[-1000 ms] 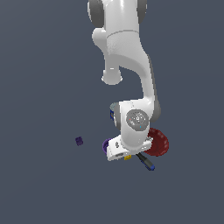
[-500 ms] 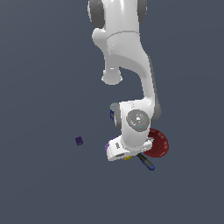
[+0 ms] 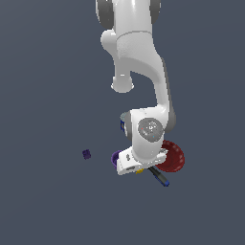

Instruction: Pick up a designated object from a clutter of objects.

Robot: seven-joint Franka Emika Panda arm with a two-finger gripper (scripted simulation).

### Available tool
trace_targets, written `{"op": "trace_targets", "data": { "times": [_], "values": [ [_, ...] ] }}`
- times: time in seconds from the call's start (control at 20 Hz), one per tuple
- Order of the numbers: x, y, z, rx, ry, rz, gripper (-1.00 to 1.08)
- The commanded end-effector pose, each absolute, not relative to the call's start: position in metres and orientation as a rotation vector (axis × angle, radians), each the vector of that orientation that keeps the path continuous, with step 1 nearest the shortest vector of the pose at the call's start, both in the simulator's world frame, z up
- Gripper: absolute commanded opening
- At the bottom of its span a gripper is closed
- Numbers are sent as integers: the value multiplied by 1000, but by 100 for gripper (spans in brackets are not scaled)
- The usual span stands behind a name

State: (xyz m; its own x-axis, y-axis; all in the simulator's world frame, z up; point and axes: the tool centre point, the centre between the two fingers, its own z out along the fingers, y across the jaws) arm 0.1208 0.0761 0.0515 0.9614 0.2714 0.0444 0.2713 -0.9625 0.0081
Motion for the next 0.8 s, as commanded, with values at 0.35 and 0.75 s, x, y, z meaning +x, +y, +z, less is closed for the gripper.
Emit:
{"op": "trace_targets", "data": {
  "times": [0.35, 0.75],
  "values": [
    [101, 65, 90, 3109, 429, 66, -100],
    [69, 49, 150, 3109, 428, 54, -100]
  ]
}}
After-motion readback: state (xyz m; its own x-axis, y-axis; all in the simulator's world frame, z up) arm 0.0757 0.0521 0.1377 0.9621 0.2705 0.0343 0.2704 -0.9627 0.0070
